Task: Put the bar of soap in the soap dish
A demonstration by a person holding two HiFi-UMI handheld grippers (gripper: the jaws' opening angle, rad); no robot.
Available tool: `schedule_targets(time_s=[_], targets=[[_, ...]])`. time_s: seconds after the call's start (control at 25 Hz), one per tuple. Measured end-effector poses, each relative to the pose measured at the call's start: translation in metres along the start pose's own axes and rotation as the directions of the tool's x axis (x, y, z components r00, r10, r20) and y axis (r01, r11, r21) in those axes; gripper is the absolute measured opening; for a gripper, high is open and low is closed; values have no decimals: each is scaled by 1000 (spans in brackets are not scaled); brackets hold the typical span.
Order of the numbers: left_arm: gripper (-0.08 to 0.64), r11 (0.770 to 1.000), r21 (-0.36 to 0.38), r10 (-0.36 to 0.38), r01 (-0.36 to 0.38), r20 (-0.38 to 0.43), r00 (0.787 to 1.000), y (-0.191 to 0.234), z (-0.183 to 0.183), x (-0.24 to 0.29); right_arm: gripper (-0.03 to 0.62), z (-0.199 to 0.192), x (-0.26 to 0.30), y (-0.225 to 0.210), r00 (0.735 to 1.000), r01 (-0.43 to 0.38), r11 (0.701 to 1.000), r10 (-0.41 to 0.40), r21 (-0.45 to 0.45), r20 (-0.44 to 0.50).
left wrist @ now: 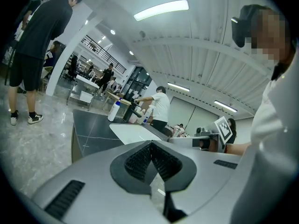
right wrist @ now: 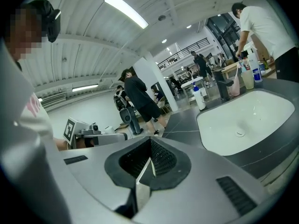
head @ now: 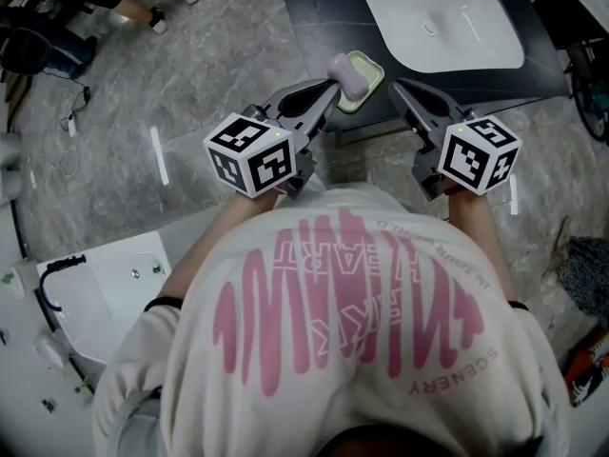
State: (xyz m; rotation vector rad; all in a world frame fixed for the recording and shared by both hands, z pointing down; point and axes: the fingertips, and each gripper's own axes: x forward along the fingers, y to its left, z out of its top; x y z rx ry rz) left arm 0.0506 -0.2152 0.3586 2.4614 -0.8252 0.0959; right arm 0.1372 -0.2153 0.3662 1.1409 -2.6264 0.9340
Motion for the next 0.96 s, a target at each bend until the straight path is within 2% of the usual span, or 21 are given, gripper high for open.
schedule_targets(time_s=[0.96], targets=[[0, 1000, 7, 21, -21, 4, 1000, 4, -4, -16, 17, -8, 3, 3, 1000, 2, 1000, -2, 3, -2]])
